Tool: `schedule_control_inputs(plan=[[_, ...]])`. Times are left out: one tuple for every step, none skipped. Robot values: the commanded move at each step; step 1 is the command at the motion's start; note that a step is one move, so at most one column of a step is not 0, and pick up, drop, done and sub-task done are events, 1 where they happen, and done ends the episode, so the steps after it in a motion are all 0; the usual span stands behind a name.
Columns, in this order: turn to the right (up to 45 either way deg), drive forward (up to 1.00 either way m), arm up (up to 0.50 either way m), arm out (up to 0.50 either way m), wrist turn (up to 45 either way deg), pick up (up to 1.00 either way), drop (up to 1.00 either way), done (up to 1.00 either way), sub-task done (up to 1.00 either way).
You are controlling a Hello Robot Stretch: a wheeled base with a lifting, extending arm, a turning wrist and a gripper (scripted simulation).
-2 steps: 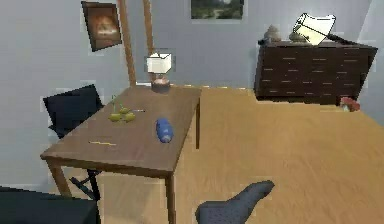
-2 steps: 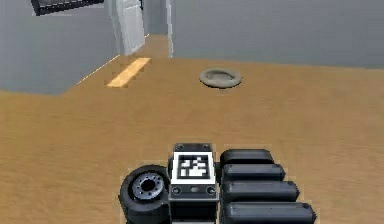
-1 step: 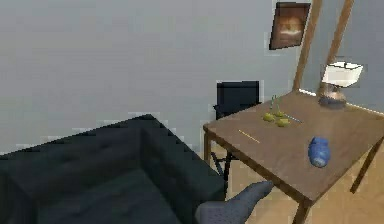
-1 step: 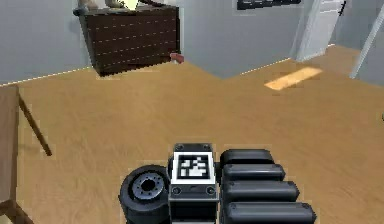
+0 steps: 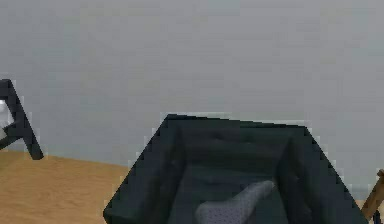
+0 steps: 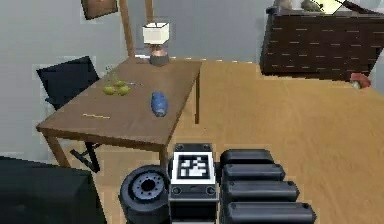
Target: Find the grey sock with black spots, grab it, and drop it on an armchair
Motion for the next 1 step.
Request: schedule_control_inputs(plan=[[-21.0,0.0,0.0,0.0,0.0,0.0,0.0,0.0,0.0]])
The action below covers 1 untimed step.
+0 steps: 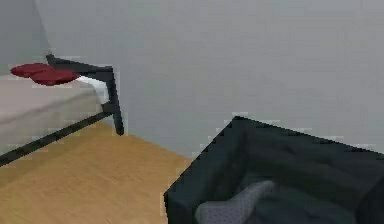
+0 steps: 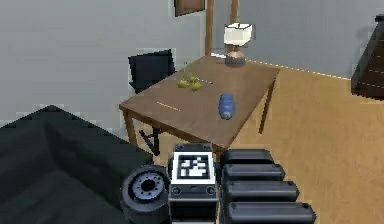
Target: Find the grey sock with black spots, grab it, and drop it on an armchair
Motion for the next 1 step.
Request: schedule_control_inputs(plan=[[45.0,0.0,0.0,0.0,0.0,0.0,0.0,0.0,0.0]])
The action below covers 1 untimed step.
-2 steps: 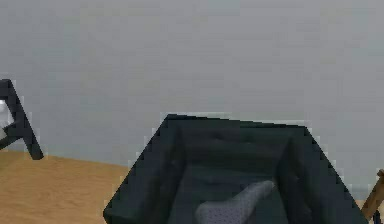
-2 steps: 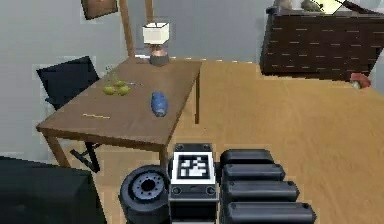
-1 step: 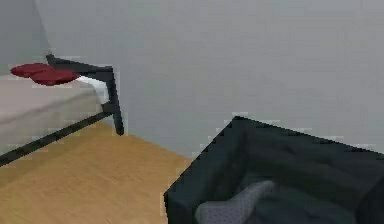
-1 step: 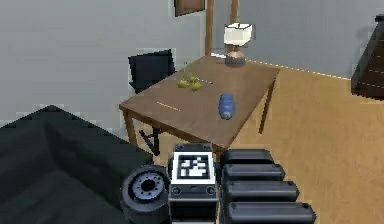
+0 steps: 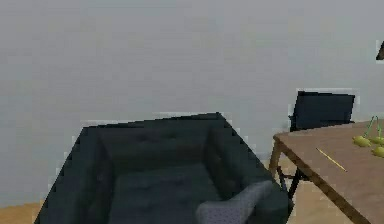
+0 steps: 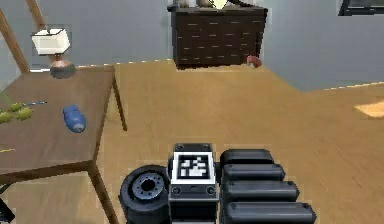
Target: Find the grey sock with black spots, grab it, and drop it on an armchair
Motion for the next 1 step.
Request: schedule_control_inputs(plan=[[45.0,0.0,0.0,0.0,0.0,0.0,0.0,0.0,0.0]])
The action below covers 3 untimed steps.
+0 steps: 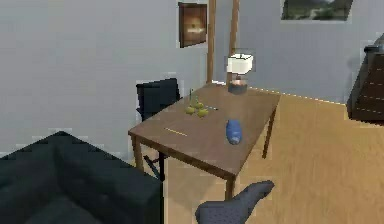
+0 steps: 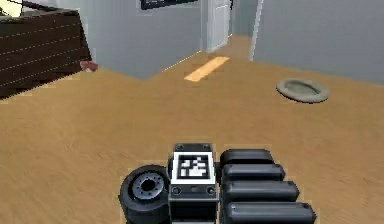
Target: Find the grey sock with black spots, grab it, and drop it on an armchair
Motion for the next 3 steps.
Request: schedule_control_inputs(plan=[[45.0,0.0,0.0,0.0,0.0,0.0,0.0,0.0,0.0],[30.0,0.0,0.0,0.0,0.0,0.0,0.0,0.0,0.0],[45.0,0.0,0.0,0.0,0.0,0.0,0.0,0.0,0.0]])
